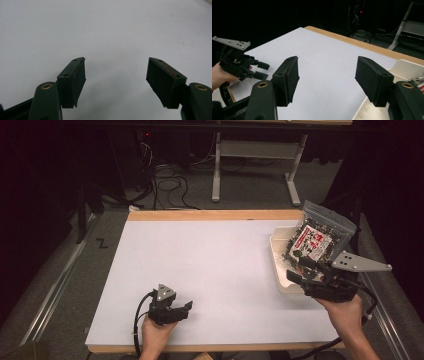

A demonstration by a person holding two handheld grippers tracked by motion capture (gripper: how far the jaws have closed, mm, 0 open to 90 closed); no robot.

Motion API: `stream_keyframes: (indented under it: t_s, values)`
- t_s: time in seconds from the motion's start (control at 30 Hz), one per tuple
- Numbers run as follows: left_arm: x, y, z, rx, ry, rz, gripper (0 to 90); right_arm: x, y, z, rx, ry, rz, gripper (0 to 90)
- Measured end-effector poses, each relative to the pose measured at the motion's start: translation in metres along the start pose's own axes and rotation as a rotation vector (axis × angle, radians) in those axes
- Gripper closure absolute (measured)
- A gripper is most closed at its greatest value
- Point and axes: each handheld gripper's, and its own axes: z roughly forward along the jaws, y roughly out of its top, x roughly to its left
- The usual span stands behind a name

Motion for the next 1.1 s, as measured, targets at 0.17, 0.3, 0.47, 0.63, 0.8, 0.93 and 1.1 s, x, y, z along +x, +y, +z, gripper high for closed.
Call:
stream_keyframes:
  t_s: [0.17,0.3,0.47,0.63,0.8,0.93,1.1]
  values:
    - [0.002,-0.001,-0.001,-0.004,0.004,-0.007,32.1,0.003,-0.005,0.003,0.004,0.022,-0.005,34.3]
    - [0.001,0.0,-0.001,-0.012,0.007,-0.005,32.2,0.007,-0.009,0.007,0.015,0.036,-0.016,33.8]
    - [0.001,0.0,-0.002,-0.012,0.008,-0.003,32.1,0.012,-0.016,0.013,0.024,0.049,-0.017,33.8]
    - [0.001,0.0,-0.002,-0.014,0.006,-0.005,32.2,0.018,-0.021,0.018,0.037,0.056,-0.025,33.7]
    - [0.001,-0.001,-0.002,-0.013,0.005,-0.003,32.2,0.021,-0.027,0.023,0.051,0.072,-0.012,33.7]
    - [0.001,0.0,-0.001,-0.012,0.007,-0.002,32.2,0.022,-0.032,0.03,0.06,0.075,-0.012,32.9]
    - [0.0,-0.001,-0.002,-0.012,0.006,0.0,32.1,0.024,-0.037,0.041,0.085,0.066,-0.023,32.4]
